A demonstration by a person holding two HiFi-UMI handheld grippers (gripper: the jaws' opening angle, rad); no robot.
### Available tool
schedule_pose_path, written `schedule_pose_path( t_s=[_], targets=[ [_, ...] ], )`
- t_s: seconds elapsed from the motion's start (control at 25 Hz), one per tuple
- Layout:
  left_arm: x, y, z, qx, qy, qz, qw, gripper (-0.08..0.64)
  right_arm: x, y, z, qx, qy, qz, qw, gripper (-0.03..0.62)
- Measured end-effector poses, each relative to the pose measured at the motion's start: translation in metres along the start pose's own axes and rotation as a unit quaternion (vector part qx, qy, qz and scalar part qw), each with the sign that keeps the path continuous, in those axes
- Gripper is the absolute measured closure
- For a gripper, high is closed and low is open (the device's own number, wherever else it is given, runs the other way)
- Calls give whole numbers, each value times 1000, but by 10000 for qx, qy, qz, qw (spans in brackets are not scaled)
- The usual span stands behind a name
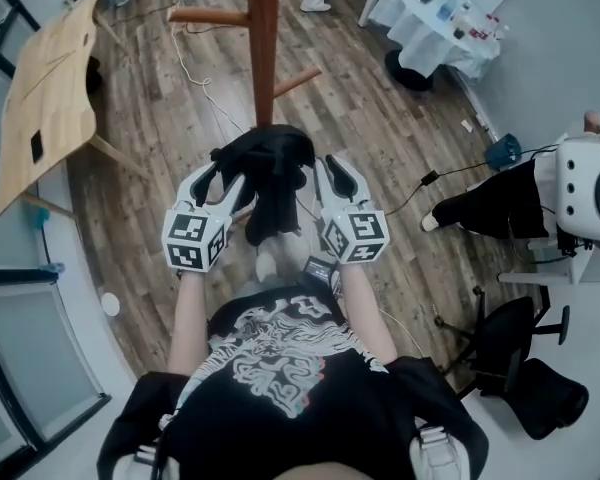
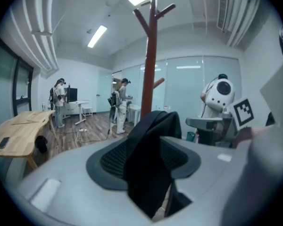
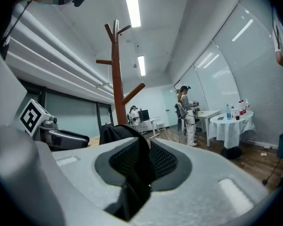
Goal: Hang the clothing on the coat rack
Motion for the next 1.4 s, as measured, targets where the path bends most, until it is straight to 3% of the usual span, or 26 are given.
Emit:
schedule_pose_path(
  t_s=[0.04, 0.16, 0.2, 0.32, 0.72, 1.16, 1.4],
  targets=[
    [-3, -6, 6, -20, 11, 144, 9999, 360, 0, -6, 0, -29, -12, 20, 10000, 522],
    [-9, -26, 25, -44, 27, 475, 9989, 571, 1, -29, -5, -67, -187, 75, 9998, 543],
    [-9, -30, 34, 34, 24, 523, 9986, 571, 2, -37, -7, -93, -283, 78, 9995, 594],
    [-7, -42, 65, 267, -47, 574, 9980, 571, 6, -63, -6, -161, -448, 7, 9989, 594],
    [27, -97, 150, -100, -7, 544, 9985, 571, 24, -173, -7, -191, -485, 28, 9986, 594],
    [60, -170, 190, -682, -19, 629, 9957, 571, 45, -241, -41, -694, -447, 39, 9966, 594],
    [67, -196, 202, -668, -41, 659, 9956, 571, 45, -260, -62, -876, -376, 102, 9954, 594]
  ],
)
Point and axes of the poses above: the fingertips, and each gripper's own axes: y forward along the fingers, z to its right, x out of its underside, the point moved 1 cm from there along -y, backward along the fingers, and after that the axes turned 8 degrees about -z, right-handed, at the moved point
